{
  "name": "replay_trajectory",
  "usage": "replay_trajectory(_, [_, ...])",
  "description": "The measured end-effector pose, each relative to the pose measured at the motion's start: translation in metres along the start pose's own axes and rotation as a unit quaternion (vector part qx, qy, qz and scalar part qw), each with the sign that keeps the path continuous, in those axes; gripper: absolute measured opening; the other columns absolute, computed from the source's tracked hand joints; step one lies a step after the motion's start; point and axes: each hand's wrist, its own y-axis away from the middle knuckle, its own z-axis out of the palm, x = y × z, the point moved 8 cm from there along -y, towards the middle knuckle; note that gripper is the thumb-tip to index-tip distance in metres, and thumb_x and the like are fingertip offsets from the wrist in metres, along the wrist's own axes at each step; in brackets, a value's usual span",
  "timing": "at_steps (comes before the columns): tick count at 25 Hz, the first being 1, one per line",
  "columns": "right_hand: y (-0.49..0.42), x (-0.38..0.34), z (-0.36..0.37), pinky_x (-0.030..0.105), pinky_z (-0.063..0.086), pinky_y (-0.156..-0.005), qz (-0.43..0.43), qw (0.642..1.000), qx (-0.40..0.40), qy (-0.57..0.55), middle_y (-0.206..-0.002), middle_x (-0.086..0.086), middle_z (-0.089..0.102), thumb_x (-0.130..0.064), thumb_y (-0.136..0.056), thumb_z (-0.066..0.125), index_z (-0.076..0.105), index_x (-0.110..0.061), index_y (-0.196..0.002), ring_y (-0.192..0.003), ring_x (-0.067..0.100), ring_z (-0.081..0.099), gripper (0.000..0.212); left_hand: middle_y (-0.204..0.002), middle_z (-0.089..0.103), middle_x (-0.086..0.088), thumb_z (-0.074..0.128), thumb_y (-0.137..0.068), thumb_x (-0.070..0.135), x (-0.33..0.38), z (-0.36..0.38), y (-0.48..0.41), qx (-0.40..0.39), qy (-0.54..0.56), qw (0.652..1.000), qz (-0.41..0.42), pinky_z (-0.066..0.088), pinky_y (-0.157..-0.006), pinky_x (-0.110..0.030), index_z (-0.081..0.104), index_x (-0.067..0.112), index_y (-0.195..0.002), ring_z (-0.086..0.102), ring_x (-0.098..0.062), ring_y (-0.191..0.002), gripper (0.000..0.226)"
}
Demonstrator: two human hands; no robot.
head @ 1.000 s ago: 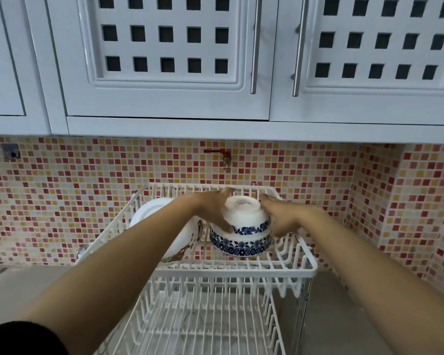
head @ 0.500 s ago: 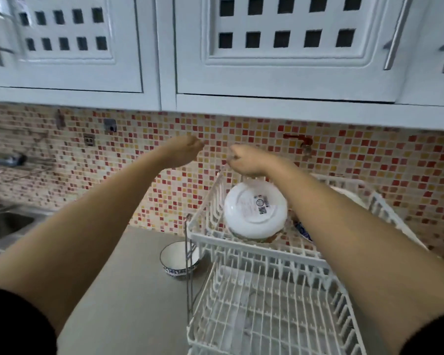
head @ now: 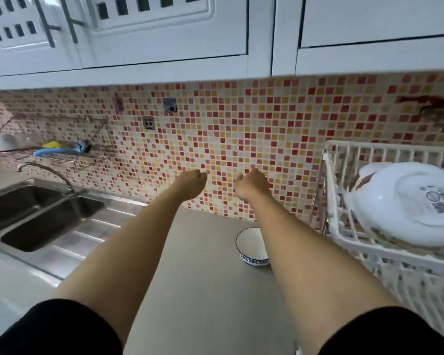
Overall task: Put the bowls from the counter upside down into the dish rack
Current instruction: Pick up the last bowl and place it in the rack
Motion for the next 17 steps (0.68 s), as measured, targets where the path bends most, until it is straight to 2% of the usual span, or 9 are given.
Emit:
replay_trajectory(1, [-0.002, 0.018, 0.015, 0.043, 0.042, -0.103, 0.037, 0.999, 0.009, -0.011, -0.148, 0.015, 0.033, -0.038, -0.098, 0.035, 0.022, -0.005, -0.145, -0.13, 0.033, 0.042, 0.059, -0.106, 0.057, -0.018, 0.024, -0.101, 0.025, -0.009, 0.018, -0.006, -0.014, -0.003, 1.0, 0.0, 0.042, -0.088, -0.04, 0.053, -0.004, -0.105, 0.055, -0.037, -0.11, 0.041])
replay_trajectory(2, [-0.003, 0.039, 0.031, 0.044, 0.039, -0.104, 0.071, 0.997, 0.01, -0.012, -0.15, 0.016, 0.03, -0.038, -0.098, 0.034, 0.019, -0.005, -0.146, -0.133, 0.033, 0.038, 0.06, -0.105, 0.058, -0.018, 0.025, -0.101, 0.024, -0.018, 0.039, -0.012, -0.032, 0.0, 0.999, 0.003, 0.043, -0.089, -0.04, 0.055, -0.005, -0.106, 0.056, -0.036, -0.108, 0.041])
replay_trajectory(4, [-0.004, 0.081, 0.058, 0.045, 0.035, -0.105, 0.128, 0.992, 0.003, -0.012, -0.152, 0.018, 0.022, -0.035, -0.099, 0.032, 0.013, -0.003, -0.148, -0.135, 0.034, 0.032, 0.061, -0.121, 0.06, -0.022, 0.027, -0.102, 0.022, -0.033, 0.081, -0.022, -0.064, 0.011, 0.998, 0.007, 0.042, -0.099, -0.04, 0.055, -0.005, -0.117, 0.055, -0.036, -0.114, 0.042])
replay_trajectory(6, [-0.003, 0.119, 0.08, 0.046, 0.034, -0.105, 0.179, 0.984, 0.005, -0.019, -0.152, 0.02, 0.019, -0.034, -0.099, 0.032, 0.011, -0.002, -0.147, -0.135, 0.036, 0.031, 0.061, -0.134, 0.053, -0.025, 0.026, -0.102, 0.026, -0.043, 0.125, -0.031, -0.094, 0.015, 0.995, -0.003, 0.037, -0.106, -0.041, 0.047, -0.005, -0.13, 0.049, -0.038, -0.125, 0.047])
replay_trajectory(9, [0.0, 0.168, 0.112, 0.045, 0.035, -0.107, 0.243, 0.969, 0.013, -0.042, -0.148, 0.022, 0.028, -0.036, -0.096, 0.04, 0.017, 0.0, -0.145, -0.133, 0.038, 0.035, 0.065, -0.141, 0.046, -0.025, 0.026, -0.102, 0.035, -0.051, 0.188, -0.037, -0.147, 0.028, 0.988, -0.034, 0.035, -0.107, -0.041, 0.039, -0.004, -0.138, 0.043, -0.039, -0.131, 0.055])
replay_trajectory(14, [-0.01, 0.22, 0.15, 0.035, 0.042, -0.096, 0.285, 0.951, 0.036, -0.114, -0.135, 0.018, 0.053, -0.042, -0.094, 0.045, 0.036, -0.008, -0.141, -0.121, 0.034, 0.053, 0.059, -0.138, 0.048, -0.027, 0.028, -0.101, 0.038, -0.053, 0.277, -0.055, -0.211, 0.054, 0.974, -0.061, 0.036, -0.103, -0.038, 0.039, -0.005, -0.134, 0.044, -0.039, -0.129, 0.055])
replay_trajectory(15, [-0.015, 0.229, 0.165, 0.036, 0.043, -0.096, 0.296, 0.943, 0.026, -0.151, -0.134, 0.018, 0.054, -0.049, -0.091, 0.046, 0.039, -0.008, -0.14, -0.119, 0.034, 0.054, 0.064, -0.138, 0.048, -0.027, 0.029, -0.101, 0.038, -0.052, 0.287, -0.057, -0.22, 0.055, 0.972, -0.066, 0.036, -0.103, -0.038, 0.038, -0.006, -0.134, 0.044, -0.039, -0.129, 0.055])
replay_trajectory(17, [-0.028, 0.251, 0.201, 0.043, 0.049, -0.096, 0.32, 0.921, 0.009, -0.222, -0.133, 0.016, 0.054, -0.064, -0.071, 0.048, 0.043, -0.01, -0.135, -0.117, 0.034, 0.056, 0.083, -0.138, 0.047, -0.027, 0.032, -0.1, 0.037, -0.049, 0.308, -0.062, -0.238, 0.047, 0.968, -0.063, 0.037, -0.102, -0.037, 0.037, -0.005, -0.135, 0.044, -0.039, -0.129, 0.055])
